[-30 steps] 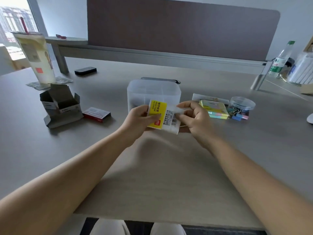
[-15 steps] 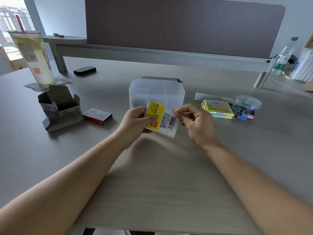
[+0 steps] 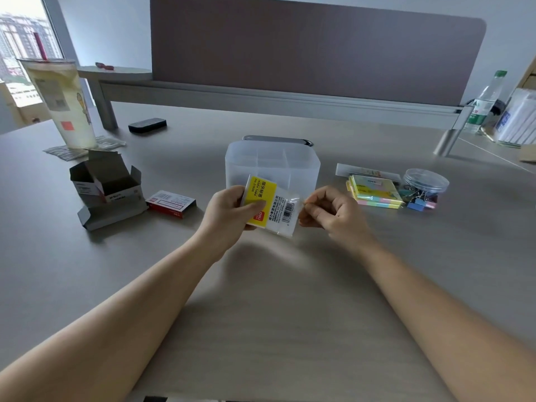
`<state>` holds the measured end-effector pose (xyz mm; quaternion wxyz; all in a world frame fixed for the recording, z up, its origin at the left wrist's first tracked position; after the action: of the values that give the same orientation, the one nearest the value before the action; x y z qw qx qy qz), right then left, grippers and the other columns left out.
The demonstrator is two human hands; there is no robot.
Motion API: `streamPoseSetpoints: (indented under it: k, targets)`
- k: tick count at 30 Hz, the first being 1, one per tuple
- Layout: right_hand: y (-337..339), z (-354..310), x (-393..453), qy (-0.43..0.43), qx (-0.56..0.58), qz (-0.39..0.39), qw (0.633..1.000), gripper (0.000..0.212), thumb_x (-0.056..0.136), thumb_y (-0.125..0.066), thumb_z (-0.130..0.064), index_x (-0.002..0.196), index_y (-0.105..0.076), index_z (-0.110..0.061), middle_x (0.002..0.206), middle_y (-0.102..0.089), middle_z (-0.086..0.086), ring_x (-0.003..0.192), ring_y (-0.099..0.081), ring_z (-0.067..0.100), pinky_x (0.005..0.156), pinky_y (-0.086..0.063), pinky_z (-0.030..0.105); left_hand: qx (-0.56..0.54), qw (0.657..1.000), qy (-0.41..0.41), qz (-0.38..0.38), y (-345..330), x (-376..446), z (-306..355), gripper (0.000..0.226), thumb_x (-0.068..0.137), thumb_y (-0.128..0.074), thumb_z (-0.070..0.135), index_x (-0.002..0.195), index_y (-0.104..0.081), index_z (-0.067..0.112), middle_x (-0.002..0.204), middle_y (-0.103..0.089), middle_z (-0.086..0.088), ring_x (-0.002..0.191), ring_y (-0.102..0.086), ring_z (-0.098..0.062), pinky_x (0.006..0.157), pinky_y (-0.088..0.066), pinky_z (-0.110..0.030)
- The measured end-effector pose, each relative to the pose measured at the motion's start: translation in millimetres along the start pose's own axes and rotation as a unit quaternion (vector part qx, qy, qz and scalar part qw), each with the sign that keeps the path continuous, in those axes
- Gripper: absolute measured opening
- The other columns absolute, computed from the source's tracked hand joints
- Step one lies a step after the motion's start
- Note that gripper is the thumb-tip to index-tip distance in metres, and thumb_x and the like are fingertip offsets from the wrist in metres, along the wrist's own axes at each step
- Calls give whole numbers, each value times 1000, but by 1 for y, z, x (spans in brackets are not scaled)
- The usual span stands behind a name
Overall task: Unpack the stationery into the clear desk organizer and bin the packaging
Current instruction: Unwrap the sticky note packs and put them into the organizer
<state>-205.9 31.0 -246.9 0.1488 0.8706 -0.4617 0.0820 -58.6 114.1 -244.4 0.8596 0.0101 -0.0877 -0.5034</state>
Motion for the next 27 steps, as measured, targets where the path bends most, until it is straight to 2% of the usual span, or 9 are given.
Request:
streamPoseSetpoints:
  k: [4, 6, 12, 14, 16, 19, 22, 24, 27]
  targets:
    - [-3, 1, -1, -2, -51, 21, 998, 19, 79, -63, -5, 68, -54, -18, 66, -59, 3, 63, -58, 13, 73, -54, 37, 23, 999, -10, 22, -6, 0, -1, 22, 84, -56, 2, 68, -52, 16, 71, -59, -1, 66, -58, -16, 67, -51, -32]
    - [-5, 0, -1, 5, -81, 47, 996, 20, 77, -67, -12, 67, -53, -21, 66, -58, 0, 68, -56, 20, 73, -51, 41, 36, 999, -16, 29, -9, 1, -2, 21, 83, -58, 2, 67, -51, 13, 73, -58, -6, 72, -58, -24, 72, -53, -40]
    - [-7, 1, 1, 12, -156, 89, 984, 29, 73, -72, -18, 65, -44, -24, 65, -51, -6, 61, -47, 11, 57, -40, 17, 75, 996, -37, 33, -14, 3, -5, 8, 80, -62, 5, 74, -57, 6, 78, -61, -11, 80, -60, -30, 81, -53, -50]
    - [-7, 2, 2, 7, -150, 95, 984, 32, 73, -72, -13, 65, -44, -25, 65, -51, -6, 63, -48, 14, 63, -45, 28, 89, 995, -41, 36, -13, 3, -5, 5, 80, -62, 5, 79, -60, 1, 77, -61, -10, 81, -61, -31, 82, -51, -52]
    - [-6, 2, 2, -2, -140, 96, 986, 33, 73, -72, -8, 66, -45, -25, 64, -51, -5, 63, -49, 16, 70, -49, 40, 85, 995, -42, 37, -11, 4, -7, 11, 79, -62, 4, 71, -58, 9, 69, -59, -4, 78, -58, -28, 83, -51, -53]
    - [-8, 0, 2, -14, -104, 82, 991, 32, 74, -69, -2, 67, -46, -22, 63, -48, -2, 61, -49, 17, 70, -53, 42, 75, 996, -33, 33, -9, 6, -7, 21, 79, -61, 2, 65, -54, 16, 66, -56, -3, 76, -55, -25, 82, -50, -51]
    - [-6, -3, 3, -34, -33, 67, 997, 31, 74, -64, 8, 67, -45, -16, 63, -45, 2, 58, -49, 15, 56, -55, 22, 50, 998, -27, 36, -6, 8, -5, 19, 81, -60, 1, 67, -55, 13, 73, -59, -9, 77, -58, -27, 81, -52, -47]
    - [-2, -5, 3, -45, 0, 62, 997, 31, 75, -60, 13, 68, -46, -14, 66, -44, 5, 58, -55, 17, 52, -55, 16, 22, 999, -26, 36, -2, 9, -4, 21, 83, -57, 0, 68, -55, 15, 73, -60, -4, 72, -61, -21, 72, -55, -34]
    - [1, -6, 3, -38, -15, 68, 997, 31, 78, -55, 13, 67, -48, -14, 68, -46, 5, 50, -60, 7, 57, -56, 20, -46, 999, -16, 3, 1, 5, 0, 19, 85, -54, -1, 73, -57, 14, 75, -62, -2, 55, -63, 0, 56, -54, -15]
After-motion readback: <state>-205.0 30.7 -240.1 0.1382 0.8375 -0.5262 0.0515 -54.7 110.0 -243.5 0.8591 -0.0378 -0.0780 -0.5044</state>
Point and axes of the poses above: each hand's wrist, its own x-axis towards the middle knuckle, its own y-axis out of the back of the hand, z = x × y, the point moved 1 cm from there along x, towards the middle knuckle
